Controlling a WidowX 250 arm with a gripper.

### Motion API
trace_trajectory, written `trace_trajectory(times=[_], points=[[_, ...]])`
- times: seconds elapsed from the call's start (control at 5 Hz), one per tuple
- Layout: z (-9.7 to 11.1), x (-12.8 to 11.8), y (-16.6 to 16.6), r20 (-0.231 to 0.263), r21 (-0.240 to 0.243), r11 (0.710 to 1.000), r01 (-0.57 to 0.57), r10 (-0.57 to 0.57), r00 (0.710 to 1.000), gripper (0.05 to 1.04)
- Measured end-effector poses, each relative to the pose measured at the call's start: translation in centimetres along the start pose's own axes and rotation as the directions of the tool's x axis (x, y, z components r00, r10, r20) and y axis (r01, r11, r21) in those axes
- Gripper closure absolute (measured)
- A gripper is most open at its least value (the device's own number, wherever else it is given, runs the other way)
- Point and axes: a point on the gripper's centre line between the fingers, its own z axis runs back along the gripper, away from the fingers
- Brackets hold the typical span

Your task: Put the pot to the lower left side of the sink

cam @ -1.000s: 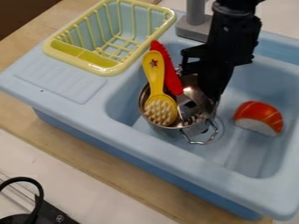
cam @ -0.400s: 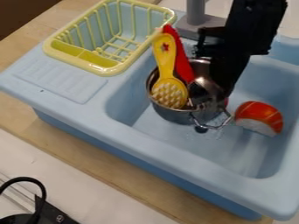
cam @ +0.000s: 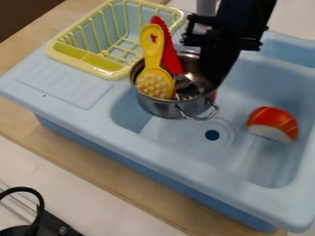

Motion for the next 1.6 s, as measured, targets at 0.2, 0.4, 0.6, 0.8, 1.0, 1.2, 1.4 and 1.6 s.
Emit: trace_trajectory(times=[0.2,0.4,0.6,0.8,1.0,1.2,1.4,1.6], points=[[0.6,-0.8,-1.5,-0.01,0.008,1.0,-0.012,0.013,1.0,1.028],[0.5,-2.0,-3.1,-0.003,0.015,0.998,-0.057,0.058,0.998,1.028],[0.4,-3.4,-4.7,0.014,0.027,0.993,-0.117,0.117,0.993,1.028],[-0.3,-4.3,-5.9,0.028,0.036,0.988,-0.153,0.152,0.988,1.028],[-1.1,-4.9,-6.6,0.031,0.023,0.984,-0.178,0.177,0.984,1.028],[-1.3,-5.9,-7.3,0.037,0.025,0.979,-0.204,0.203,0.978,1.028],[-1.5,-6.5,-7.8,0.036,0.028,0.975,-0.219,0.218,0.975,1.028],[-1.5,-7.0,-8.1,0.031,0.026,0.974,-0.224,0.223,0.974,1.028]])
